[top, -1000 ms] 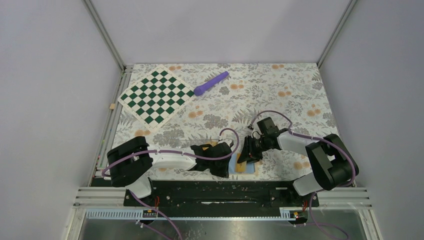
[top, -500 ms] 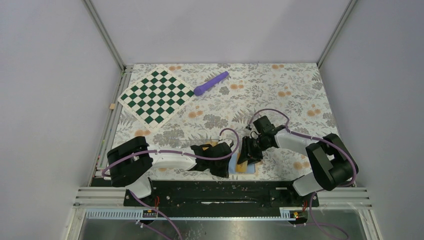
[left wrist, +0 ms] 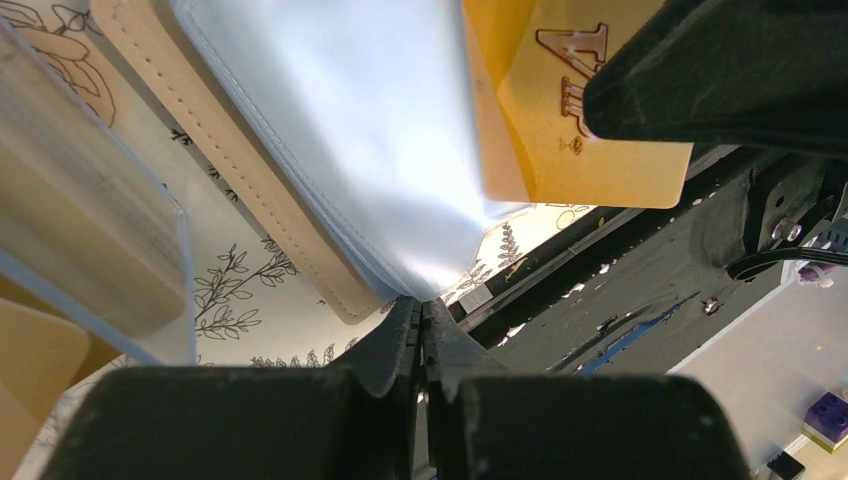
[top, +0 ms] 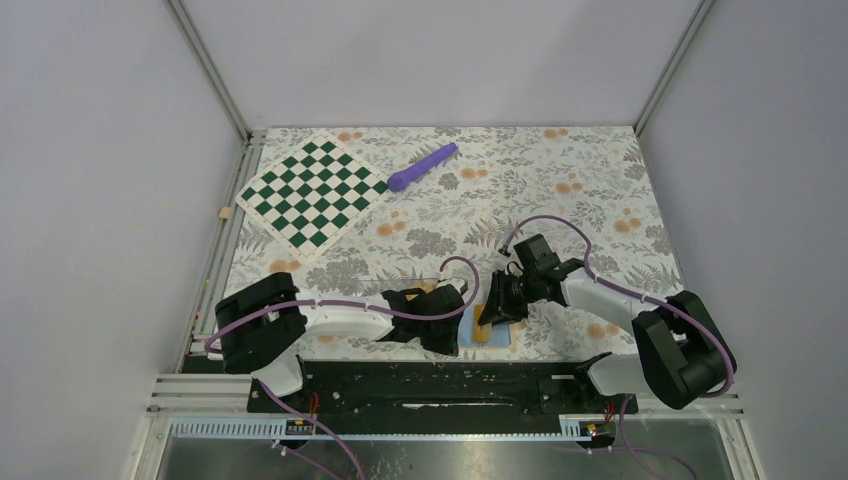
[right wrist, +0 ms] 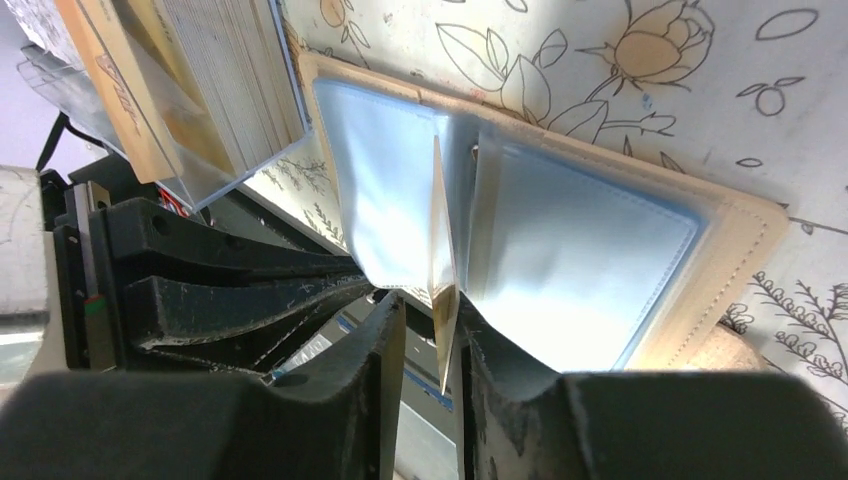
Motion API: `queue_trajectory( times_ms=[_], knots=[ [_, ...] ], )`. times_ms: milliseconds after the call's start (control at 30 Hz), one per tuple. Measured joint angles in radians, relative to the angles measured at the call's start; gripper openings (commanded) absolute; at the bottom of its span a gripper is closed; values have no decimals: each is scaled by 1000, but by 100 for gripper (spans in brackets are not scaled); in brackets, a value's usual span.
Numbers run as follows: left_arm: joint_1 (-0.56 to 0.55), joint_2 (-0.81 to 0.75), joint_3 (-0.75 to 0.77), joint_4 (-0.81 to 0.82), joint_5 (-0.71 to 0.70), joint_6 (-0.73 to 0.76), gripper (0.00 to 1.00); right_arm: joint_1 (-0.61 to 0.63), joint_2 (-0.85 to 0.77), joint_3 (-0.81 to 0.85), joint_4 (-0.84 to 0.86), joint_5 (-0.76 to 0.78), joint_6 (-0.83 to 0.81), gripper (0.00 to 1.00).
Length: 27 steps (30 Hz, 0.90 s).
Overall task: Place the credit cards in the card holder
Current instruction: Insert the credit card into the card holder.
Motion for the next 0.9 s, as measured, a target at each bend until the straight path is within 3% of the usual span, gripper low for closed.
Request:
queue_trajectory(
  times_ms=[100, 300, 567, 900],
  knots=[
    [0, 1, 2, 0, 0, 0, 2, 0, -5, -4, 14, 10, 9, 13],
    [-2, 8, 8, 2, 2, 0, 2, 0, 22, -22, 43, 8, 15, 0],
    [-2, 11, 10, 2, 3, 0, 1, -19, 56, -25, 65, -43, -8, 0],
    [-6, 22, 25, -6, 4, 3, 0, -62, 229, 3, 126, -220, -51, 0]
  ],
)
